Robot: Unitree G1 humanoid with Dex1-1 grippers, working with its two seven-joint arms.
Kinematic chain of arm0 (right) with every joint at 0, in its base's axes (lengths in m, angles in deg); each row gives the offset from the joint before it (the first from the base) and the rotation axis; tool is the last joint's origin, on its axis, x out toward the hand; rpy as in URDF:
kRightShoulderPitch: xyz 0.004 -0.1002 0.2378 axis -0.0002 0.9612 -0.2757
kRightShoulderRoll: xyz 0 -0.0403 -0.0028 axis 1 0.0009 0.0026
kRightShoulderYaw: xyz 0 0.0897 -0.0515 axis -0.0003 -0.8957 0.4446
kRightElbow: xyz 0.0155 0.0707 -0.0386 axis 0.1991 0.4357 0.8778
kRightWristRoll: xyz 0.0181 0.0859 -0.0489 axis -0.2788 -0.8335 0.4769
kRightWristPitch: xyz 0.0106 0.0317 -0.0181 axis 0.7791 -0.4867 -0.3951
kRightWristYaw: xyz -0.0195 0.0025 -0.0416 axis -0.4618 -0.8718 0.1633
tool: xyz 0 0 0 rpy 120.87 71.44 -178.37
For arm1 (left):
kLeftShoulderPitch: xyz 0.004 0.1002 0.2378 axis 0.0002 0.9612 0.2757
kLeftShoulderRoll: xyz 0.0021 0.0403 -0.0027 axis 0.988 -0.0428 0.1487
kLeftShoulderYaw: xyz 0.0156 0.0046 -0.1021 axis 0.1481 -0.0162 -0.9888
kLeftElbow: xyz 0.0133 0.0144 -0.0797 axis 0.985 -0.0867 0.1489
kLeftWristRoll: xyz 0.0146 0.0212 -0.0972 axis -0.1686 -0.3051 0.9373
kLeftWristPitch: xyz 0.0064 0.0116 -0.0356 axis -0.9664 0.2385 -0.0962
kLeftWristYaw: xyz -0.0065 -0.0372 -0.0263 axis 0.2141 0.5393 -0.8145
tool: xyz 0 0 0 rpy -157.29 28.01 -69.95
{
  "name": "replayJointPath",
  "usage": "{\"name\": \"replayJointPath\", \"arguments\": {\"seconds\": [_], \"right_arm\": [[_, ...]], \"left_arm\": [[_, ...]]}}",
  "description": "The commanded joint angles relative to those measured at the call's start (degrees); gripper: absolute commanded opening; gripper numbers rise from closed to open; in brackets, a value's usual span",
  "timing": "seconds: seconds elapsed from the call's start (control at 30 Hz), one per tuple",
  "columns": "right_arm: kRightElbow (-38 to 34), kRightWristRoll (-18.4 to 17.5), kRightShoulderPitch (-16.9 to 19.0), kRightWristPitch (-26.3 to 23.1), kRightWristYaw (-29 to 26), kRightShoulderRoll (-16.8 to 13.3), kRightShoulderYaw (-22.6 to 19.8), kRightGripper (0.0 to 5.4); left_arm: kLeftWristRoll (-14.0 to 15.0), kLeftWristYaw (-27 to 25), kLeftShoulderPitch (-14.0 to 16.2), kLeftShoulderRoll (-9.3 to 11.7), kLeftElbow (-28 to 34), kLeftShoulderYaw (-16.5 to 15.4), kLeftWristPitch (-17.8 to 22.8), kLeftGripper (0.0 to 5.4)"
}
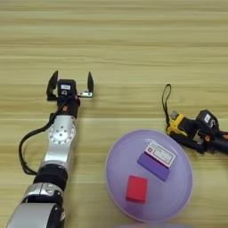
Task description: Move the objects on the table
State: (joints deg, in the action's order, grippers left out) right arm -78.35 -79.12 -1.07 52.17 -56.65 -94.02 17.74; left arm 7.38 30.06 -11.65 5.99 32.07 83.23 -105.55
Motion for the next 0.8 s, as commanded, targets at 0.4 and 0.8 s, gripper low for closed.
{"name": "replayJointPath", "arguments": {"seconds": [0.4,0.8], "right_arm": [[3.3,-0.2,-2.5,-1.0,3.0,1.6,-1.3,2.61],[6.8,0.9,-5.5,0.1,7.3,3.4,-2.8,2.61]], "left_arm": [[-0.2,0.3,-0.9,0.0,-1.2,-0.2,-0.9,5.4],[-0.1,0.2,-1.2,0.1,-1.5,-0.2,-1.0,5.4]]}}
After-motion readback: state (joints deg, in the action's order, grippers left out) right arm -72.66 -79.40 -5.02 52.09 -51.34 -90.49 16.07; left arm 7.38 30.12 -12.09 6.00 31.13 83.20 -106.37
